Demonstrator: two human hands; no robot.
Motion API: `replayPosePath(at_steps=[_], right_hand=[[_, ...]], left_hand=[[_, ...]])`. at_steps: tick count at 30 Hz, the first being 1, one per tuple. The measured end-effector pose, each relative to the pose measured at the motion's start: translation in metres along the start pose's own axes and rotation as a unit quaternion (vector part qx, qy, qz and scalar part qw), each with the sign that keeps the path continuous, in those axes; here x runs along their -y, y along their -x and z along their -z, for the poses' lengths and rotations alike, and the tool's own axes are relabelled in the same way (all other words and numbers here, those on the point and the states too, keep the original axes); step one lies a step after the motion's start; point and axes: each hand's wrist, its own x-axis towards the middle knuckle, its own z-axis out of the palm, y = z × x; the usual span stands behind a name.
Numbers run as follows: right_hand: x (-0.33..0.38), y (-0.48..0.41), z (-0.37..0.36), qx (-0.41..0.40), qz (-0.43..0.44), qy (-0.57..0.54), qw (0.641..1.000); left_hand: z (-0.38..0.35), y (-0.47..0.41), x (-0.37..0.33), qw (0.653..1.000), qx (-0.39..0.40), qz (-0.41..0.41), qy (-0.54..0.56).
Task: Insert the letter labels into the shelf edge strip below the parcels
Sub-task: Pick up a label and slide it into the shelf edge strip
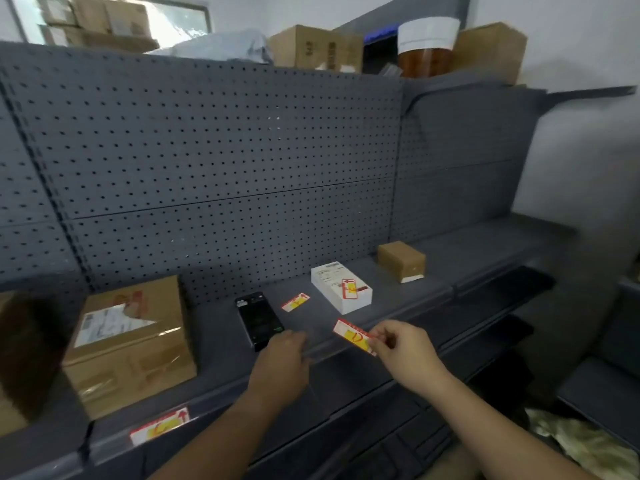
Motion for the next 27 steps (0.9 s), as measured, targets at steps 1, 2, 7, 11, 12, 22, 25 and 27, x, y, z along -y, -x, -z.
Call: replayPosePath(at_steps=[1, 2, 7, 11, 12, 22, 25, 27], right_hand=[[0.002, -0.007, -0.009, 0.015, 0.012, -0.002, 1.0], [0.005, -0.015, -0.018, 0.033, 0.024, -0.003, 0.999], [0.008, -0.053, -0.051, 0.109, 0.078, -0.009, 0.991], [0.003, -0.075, -0.067, 0.164, 0.118, -0.011, 0.979], [0.0, -0.08, -0.07, 0.173, 0.125, -0.013, 0.977], [-0.024, -0.088, -0.091, 0.192, 0.143, -0.043, 0.97], [-0.024, -0.089, -0.096, 0.197, 0.131, -0.051, 0.97], [-0.024, -0.089, -0.099, 0.198, 0.127, -0.05, 0.971]], left_hand=[[0.0, 0.002, 0.009, 1.0, -0.002, 0.012, -0.014], [0.0, 0.005, 0.017, 0.999, -0.003, 0.024, -0.026], [-0.004, 0.02, 0.039, 0.993, -0.014, 0.073, -0.093], [-0.015, 0.03, 0.04, 0.984, -0.017, 0.129, -0.124], [-0.019, 0.031, 0.04, 0.981, -0.015, 0.143, -0.132], [-0.05, 0.027, 0.049, 0.964, -0.005, 0.177, -0.199], [-0.056, 0.028, 0.055, 0.964, -0.027, 0.163, -0.209], [-0.059, 0.028, 0.06, 0.967, -0.046, 0.149, -0.202]])
